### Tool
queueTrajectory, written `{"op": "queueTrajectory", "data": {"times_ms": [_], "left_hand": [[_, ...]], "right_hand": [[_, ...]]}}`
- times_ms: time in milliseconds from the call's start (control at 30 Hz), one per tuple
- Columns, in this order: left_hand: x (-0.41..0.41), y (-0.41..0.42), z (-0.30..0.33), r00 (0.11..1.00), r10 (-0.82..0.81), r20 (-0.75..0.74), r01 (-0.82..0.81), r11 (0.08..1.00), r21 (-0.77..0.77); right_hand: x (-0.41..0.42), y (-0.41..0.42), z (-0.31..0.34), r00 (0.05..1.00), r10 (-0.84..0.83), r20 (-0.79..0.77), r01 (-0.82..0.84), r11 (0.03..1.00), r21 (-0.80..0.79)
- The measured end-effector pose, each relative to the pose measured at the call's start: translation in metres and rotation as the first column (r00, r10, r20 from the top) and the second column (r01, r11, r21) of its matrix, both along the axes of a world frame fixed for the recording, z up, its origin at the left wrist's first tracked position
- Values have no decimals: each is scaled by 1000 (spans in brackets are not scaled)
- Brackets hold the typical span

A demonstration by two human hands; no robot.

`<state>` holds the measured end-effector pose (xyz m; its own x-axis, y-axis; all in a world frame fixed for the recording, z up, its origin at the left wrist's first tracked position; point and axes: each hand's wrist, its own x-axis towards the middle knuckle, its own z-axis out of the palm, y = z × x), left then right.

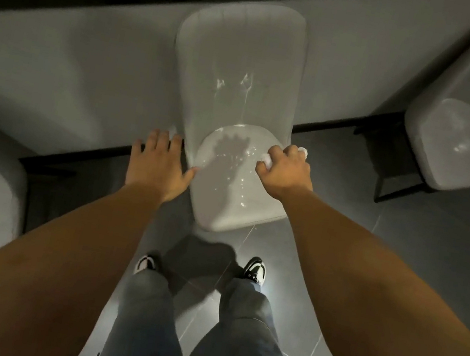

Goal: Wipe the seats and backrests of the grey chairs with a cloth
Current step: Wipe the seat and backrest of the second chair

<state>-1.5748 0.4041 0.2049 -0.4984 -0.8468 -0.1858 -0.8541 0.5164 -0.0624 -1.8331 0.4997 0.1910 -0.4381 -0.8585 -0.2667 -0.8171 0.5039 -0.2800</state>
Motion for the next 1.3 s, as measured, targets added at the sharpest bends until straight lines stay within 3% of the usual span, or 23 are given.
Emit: {"op": "queueTrajectory", "data": {"times_ms": [267,367,633,733,867,1000,1067,1167,1300], "left_hand": [[1,2,-49,962,272,-30,-272,962,-3],[-6,-2,-94,970,244,-21,-244,970,18],[-26,-66,-235,896,394,-203,-396,918,32],[-34,-83,-282,867,414,-276,-419,907,44],[-45,-112,-337,861,397,-318,-420,907,-4],[-55,-149,-380,752,496,-433,-540,841,26],[-65,-163,-394,712,503,-490,-566,824,24],[-83,-178,-408,669,481,-566,-575,818,14],[-97,-186,-425,472,504,-723,-644,758,108]], "right_hand": [[-15,-7,-70,994,106,34,-105,994,-23],[-18,-23,-107,992,125,20,-123,991,-57],[-14,-100,-238,986,162,-38,-166,955,-246],[-7,-120,-298,979,205,-11,-203,960,-194],[-3,-144,-371,970,240,-44,-241,970,-10],[-3,-157,-421,963,234,-131,-231,972,41],[-6,-168,-434,959,238,-156,-242,970,-3],[-14,-197,-438,981,182,-63,-191,963,-190],[-21,-231,-438,993,-59,105,101,884,-457]]}}
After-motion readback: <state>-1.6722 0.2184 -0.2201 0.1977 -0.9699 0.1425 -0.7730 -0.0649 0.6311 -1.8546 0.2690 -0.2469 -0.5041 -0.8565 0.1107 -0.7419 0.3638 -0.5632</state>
